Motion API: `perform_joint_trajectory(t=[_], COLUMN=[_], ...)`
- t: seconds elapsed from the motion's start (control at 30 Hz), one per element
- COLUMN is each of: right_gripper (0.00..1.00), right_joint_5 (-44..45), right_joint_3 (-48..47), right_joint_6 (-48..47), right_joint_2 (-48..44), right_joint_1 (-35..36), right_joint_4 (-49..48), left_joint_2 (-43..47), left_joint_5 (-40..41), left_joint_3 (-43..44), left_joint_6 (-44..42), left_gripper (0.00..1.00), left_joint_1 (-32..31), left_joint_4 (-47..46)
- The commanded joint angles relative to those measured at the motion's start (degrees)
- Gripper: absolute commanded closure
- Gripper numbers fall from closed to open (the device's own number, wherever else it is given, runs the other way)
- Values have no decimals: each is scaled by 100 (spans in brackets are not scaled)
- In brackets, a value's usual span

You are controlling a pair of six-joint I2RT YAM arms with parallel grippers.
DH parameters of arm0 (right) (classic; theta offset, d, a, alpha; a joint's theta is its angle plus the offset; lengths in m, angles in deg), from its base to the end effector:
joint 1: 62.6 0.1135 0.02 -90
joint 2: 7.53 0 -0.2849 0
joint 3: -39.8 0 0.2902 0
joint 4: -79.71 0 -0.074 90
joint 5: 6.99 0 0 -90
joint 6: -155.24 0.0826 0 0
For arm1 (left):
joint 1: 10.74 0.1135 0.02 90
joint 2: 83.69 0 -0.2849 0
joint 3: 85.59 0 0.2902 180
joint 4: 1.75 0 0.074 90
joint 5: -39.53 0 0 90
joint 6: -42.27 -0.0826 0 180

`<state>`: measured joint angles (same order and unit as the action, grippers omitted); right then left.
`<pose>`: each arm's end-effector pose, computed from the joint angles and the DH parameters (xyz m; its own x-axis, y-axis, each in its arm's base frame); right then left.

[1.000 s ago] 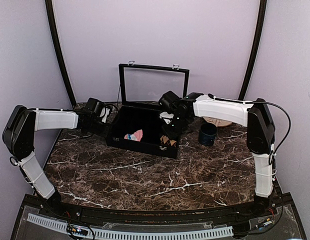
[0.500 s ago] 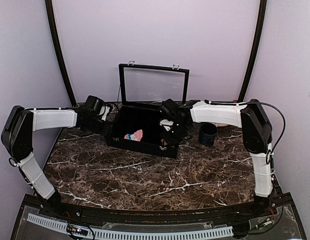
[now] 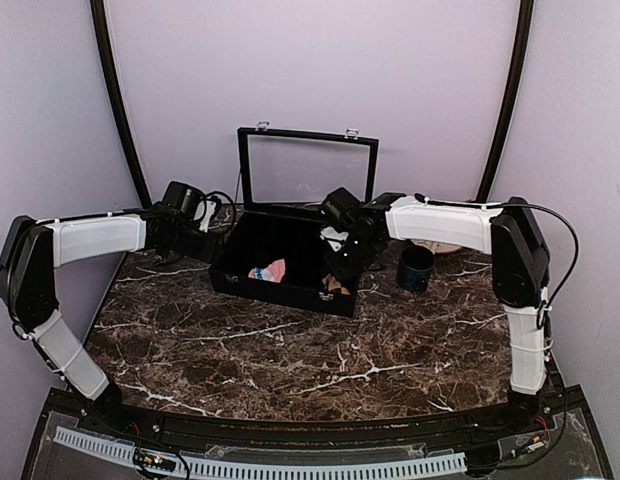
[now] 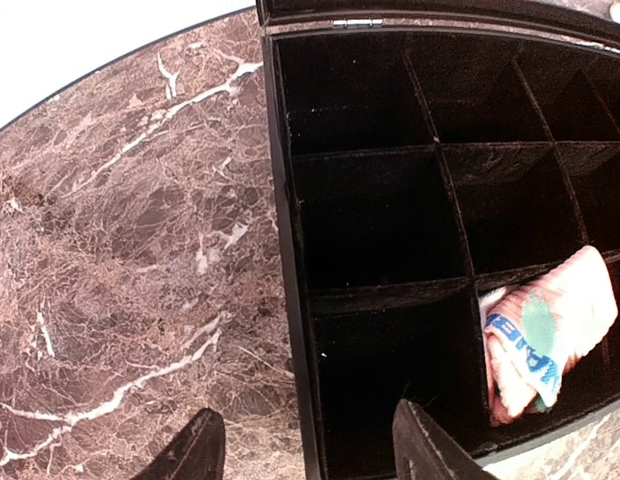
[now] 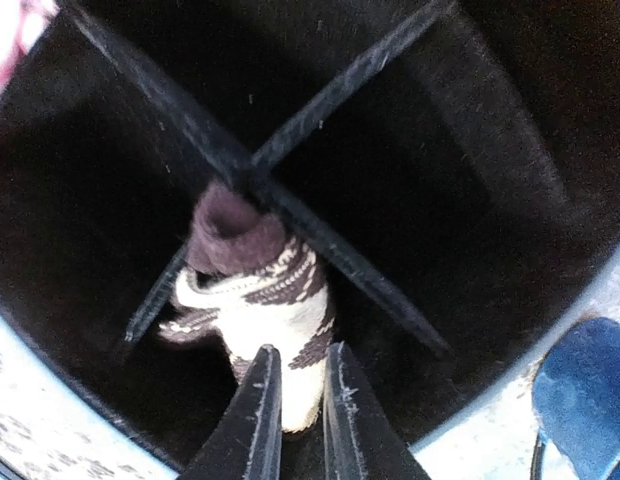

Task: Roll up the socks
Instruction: Adjust the sock in the storage box.

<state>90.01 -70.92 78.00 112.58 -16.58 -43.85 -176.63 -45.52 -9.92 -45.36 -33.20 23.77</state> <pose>0.3635 0.3622 0.1703 -0.7680 -0.4801 -0.4239 -0.5229 0.8522 -0.0180 0.3968 -0.1563 0.2057 -0.6406 0.2202 -0.7356 0.2959 0.9548 0.0282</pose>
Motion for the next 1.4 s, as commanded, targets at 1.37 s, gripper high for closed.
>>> perform_joint_trajectory(t=[1.37], right_gripper=[82], right_joint_5=[-490], right_joint_3=[-303], right_joint_6=[0], right_joint_2=[973], right_joint_1=[37], right_joint_4=[-161], left_joint_2=[171], left_joint_5=[-129], left_joint_3=[95], left_joint_6=[9], left_gripper=[40], left_joint_1=[-34], left_joint_4=[8])
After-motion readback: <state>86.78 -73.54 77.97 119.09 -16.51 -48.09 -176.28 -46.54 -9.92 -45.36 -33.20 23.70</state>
